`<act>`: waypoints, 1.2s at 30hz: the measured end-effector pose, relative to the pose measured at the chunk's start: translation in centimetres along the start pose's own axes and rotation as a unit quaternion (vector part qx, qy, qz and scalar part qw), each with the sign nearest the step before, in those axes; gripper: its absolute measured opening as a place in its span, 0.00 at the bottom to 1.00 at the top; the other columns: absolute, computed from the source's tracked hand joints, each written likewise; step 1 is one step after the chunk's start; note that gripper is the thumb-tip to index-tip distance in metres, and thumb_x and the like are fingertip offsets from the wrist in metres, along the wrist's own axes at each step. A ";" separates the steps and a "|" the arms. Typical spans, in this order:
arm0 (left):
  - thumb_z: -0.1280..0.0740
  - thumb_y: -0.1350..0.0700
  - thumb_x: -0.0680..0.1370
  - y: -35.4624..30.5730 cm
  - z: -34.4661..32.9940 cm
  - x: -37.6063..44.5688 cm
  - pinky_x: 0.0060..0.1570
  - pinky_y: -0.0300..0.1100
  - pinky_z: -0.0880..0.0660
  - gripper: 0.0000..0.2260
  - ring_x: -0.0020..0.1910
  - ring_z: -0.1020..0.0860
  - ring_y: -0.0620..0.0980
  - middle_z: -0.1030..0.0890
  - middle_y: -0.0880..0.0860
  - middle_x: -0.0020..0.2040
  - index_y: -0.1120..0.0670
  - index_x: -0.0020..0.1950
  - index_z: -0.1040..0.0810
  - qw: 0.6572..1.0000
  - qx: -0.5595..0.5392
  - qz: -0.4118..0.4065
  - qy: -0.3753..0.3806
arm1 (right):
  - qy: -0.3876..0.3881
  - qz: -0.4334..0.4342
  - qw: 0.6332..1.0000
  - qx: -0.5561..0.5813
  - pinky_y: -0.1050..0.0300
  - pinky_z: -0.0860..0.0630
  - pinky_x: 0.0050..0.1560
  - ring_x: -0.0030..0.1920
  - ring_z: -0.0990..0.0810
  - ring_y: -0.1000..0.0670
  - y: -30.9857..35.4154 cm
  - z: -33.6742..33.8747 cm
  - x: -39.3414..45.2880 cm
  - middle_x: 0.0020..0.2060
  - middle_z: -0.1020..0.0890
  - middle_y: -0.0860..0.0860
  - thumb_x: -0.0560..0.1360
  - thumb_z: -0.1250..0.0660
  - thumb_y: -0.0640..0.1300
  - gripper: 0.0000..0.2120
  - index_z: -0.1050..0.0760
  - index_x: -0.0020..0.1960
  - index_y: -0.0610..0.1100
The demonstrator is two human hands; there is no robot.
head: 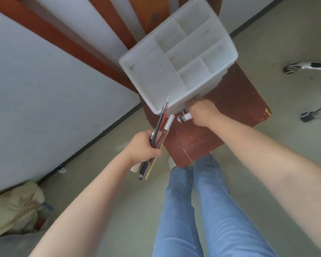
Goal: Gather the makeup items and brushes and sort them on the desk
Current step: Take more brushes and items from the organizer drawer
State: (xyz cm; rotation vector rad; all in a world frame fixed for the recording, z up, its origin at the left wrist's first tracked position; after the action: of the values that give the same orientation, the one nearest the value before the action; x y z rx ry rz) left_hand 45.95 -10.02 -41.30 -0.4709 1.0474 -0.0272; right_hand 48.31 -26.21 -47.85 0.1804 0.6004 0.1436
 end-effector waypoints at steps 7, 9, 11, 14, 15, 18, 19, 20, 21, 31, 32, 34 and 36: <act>0.32 0.66 0.67 -1.7 0.0 -0.5 0.34 0.44 0.24 0.11 0.31 0.26 0.52 0.29 0.51 0.33 0.55 0.36 0.33 0.999 0.016 -0.028 0.011 | 0.002 -0.074 0.997 0.023 0.52 0.28 0.49 0.58 0.28 0.43 -1.4 0.1 -5.8 0.55 0.24 0.44 0.71 0.37 0.36 0.14 0.30 0.57 0.39; 0.31 0.65 0.67 -3.9 -0.9 -0.8 0.33 0.40 0.27 0.10 0.31 0.27 0.48 0.28 0.50 0.33 0.55 0.37 0.32 0.995 0.067 -0.061 0.030 | -0.013 -0.142 0.989 0.047 0.52 0.28 0.50 0.58 0.28 0.43 -3.3 0.7 -9.3 0.55 0.24 0.44 0.72 0.37 0.37 0.13 0.30 0.56 0.39; 0.31 0.64 0.68 -6.7 -2.1 -1.4 0.30 0.36 0.30 0.11 0.30 0.28 0.45 0.28 0.49 0.32 0.53 0.35 0.33 0.986 0.130 -0.096 0.050 | -0.028 -0.213 0.974 0.064 0.52 0.28 0.51 0.58 0.28 0.43 -5.2 1.4 -13.7 0.55 0.24 0.44 0.72 0.37 0.37 0.13 0.31 0.57 0.40; 0.31 0.61 0.68 -12.0 -5.5 -3.1 0.36 0.42 0.29 0.07 0.38 0.24 0.51 0.25 0.52 0.37 0.55 0.38 0.29 0.952 0.243 -0.170 0.074 | -0.069 -0.328 0.936 0.104 0.52 0.29 0.52 0.59 0.28 0.43 -7.3 2.5 -22.4 0.56 0.24 0.44 0.72 0.37 0.36 0.14 0.31 0.58 0.40; 0.31 0.60 0.68 -14.0 -6.9 -4.1 0.40 0.44 0.28 0.07 0.43 0.22 0.55 0.24 0.54 0.40 0.57 0.42 0.27 0.936 0.283 -0.197 0.072 | -0.089 -0.365 0.920 0.111 0.52 0.29 0.53 0.59 0.28 0.42 -7.6 2.7 -25.7 0.56 0.24 0.43 0.72 0.37 0.36 0.14 0.30 0.57 0.40; 0.30 0.58 0.68 -20.1 -12.8 -8.5 0.38 0.42 0.30 0.10 0.44 0.23 0.57 0.26 0.53 0.39 0.58 0.45 0.28 0.882 0.381 -0.270 0.067 | -0.133 -0.467 0.866 0.121 0.52 0.32 0.55 0.58 0.27 0.42 -8.0 2.4 -36.4 0.55 0.24 0.43 0.71 0.38 0.35 0.14 0.30 0.57 0.40; 0.31 0.59 0.68 -22.0 -15.4 -10.5 0.34 0.40 0.31 0.09 0.41 0.25 0.56 0.27 0.52 0.36 0.58 0.43 0.29 0.860 0.413 -0.293 0.069 | -0.143 -0.500 0.845 0.125 0.52 0.33 0.55 0.58 0.27 0.42 -7.9 1.7 -40.2 0.55 0.24 0.43 0.71 0.38 0.35 0.15 0.30 0.57 0.40; 0.32 0.59 0.68 -23.9 -18.2 -12.7 0.29 0.38 0.32 0.08 0.37 0.26 0.54 0.28 0.51 0.33 0.57 0.40 0.30 0.835 0.447 -0.315 0.068 | -0.150 -0.532 0.823 0.128 0.52 0.34 0.55 0.58 0.27 0.42 -7.7 1.0 -44.1 0.56 0.24 0.43 0.71 0.38 0.34 0.15 0.30 0.58 0.40; 0.33 0.60 0.68 -25.7 -21.2 -15.1 0.26 0.36 0.35 0.07 0.33 0.27 0.53 0.29 0.50 0.30 0.57 0.38 0.32 0.806 0.479 -0.341 0.066 | -0.159 -0.564 0.799 0.133 0.52 0.34 0.55 0.58 0.27 0.42 -7.3 0.0 -48.1 0.56 0.24 0.43 0.71 0.38 0.34 0.15 0.30 0.58 0.40; 0.34 0.60 0.71 -27.9 -60.8 -47.4 0.35 0.39 0.29 0.11 0.45 0.21 0.54 0.29 0.50 0.34 0.57 0.53 0.27 0.447 0.641 -0.612 0.121 | -0.174 -0.814 0.525 0.180 0.53 0.34 0.53 0.57 0.27 0.42 2.9 -17.3 -89.2 0.54 0.23 0.44 0.71 0.39 0.34 0.15 0.31 0.57 0.39; 0.34 0.59 0.71 -27.0 -64.3 -50.3 0.37 0.39 0.29 0.12 0.47 0.20 0.54 0.27 0.50 0.36 0.57 0.54 0.27 0.417 0.647 -0.626 0.125 | -0.172 -0.827 0.513 0.154 0.54 0.33 0.51 0.54 0.25 0.43 4.0 -18.7 -92.7 0.51 0.22 0.44 0.69 0.35 0.35 0.14 0.29 0.55 0.39; 0.34 0.59 0.71 -24.8 -71.8 -56.2 0.40 0.39 0.29 0.13 0.50 0.21 0.54 0.21 0.53 0.45 0.56 0.55 0.26 0.373 0.646 -0.651 0.140 | -0.153 -0.859 0.476 0.113 0.56 0.30 0.47 0.48 0.22 0.44 6.8 -22.0 -100.6 0.45 0.20 0.44 0.64 0.29 0.37 0.14 0.26 0.49 0.40; 0.34 0.59 0.71 -22.8 -78.9 -62.0 0.41 0.40 0.30 0.14 0.52 0.21 0.54 0.21 0.54 0.52 0.56 0.56 0.27 0.330 0.644 -0.673 0.153 | -0.136 -0.876 0.442 0.140 0.55 0.33 0.52 0.54 0.25 0.44 9.2 -26.1 -107.8 0.52 0.22 0.45 0.70 0.36 0.36 0.14 0.29 0.55 0.40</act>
State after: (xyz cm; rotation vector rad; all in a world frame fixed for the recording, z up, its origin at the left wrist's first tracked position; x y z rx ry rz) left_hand -47.11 -44.01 -13.61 0.3531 0.3489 -2.4055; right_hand -55.35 -34.02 -8.05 -0.1849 0.2132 -2.0551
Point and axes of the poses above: each hand's wrist, its own x-axis towards the middle knuckle, its own z-axis out of the back of the hand, y = z × x, the point moved 8 cm from there along x, towards the middle knuckle
